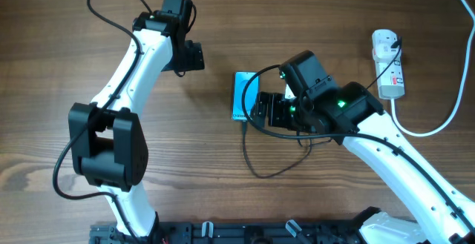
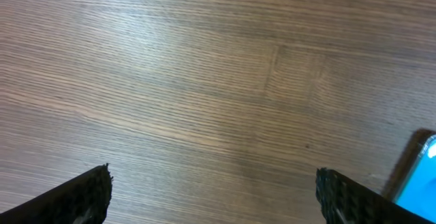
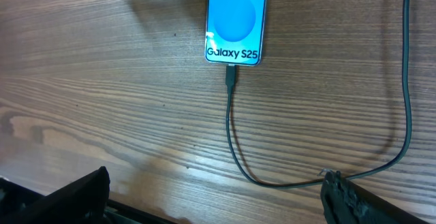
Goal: Plug charger to phone and switch on socket
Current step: 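Set the phone flat on the table and open the left gripper, then release the plug and move the right gripper toward the power strip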
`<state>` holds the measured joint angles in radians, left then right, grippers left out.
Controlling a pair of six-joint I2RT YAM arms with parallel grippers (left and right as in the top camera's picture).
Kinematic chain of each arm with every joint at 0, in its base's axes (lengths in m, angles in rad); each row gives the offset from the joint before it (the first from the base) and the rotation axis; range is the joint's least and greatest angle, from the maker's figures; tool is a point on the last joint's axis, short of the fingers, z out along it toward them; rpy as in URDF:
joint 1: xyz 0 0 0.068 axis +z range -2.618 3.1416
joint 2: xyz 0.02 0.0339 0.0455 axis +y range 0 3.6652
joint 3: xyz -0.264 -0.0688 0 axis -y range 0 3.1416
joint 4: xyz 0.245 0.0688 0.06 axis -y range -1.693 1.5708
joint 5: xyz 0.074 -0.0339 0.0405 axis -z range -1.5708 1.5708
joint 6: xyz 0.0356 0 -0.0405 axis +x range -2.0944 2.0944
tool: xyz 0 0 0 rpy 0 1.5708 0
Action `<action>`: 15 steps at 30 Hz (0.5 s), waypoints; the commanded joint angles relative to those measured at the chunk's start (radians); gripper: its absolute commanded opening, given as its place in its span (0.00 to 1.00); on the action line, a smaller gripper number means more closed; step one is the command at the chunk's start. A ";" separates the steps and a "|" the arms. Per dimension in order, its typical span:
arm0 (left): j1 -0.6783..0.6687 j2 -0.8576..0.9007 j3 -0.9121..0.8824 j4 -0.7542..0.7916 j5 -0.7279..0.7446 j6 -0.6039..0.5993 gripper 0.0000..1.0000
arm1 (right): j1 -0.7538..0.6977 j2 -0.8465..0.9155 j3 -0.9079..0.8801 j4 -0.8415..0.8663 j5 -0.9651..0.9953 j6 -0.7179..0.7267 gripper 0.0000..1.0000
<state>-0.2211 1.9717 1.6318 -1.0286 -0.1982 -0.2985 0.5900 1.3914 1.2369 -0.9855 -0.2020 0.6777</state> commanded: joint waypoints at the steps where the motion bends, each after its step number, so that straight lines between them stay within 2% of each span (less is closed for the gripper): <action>1: 0.017 -0.006 0.005 0.000 -0.034 -0.025 1.00 | 0.000 0.010 0.018 0.005 -0.005 0.014 0.99; 6: 0.016 -0.005 0.005 -0.005 0.050 -0.025 1.00 | 0.000 0.010 0.018 0.023 -0.005 0.014 1.00; 13: 0.016 -0.005 0.005 -0.005 0.053 -0.025 1.00 | 0.000 0.010 0.018 0.043 -0.005 0.014 1.00; 15: 0.016 -0.005 0.005 -0.005 0.101 -0.024 1.00 | 0.000 0.010 0.018 0.051 -0.005 0.014 1.00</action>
<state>-0.2100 1.9717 1.6318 -1.0325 -0.1532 -0.3065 0.5900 1.3914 1.2369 -0.9451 -0.2020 0.6811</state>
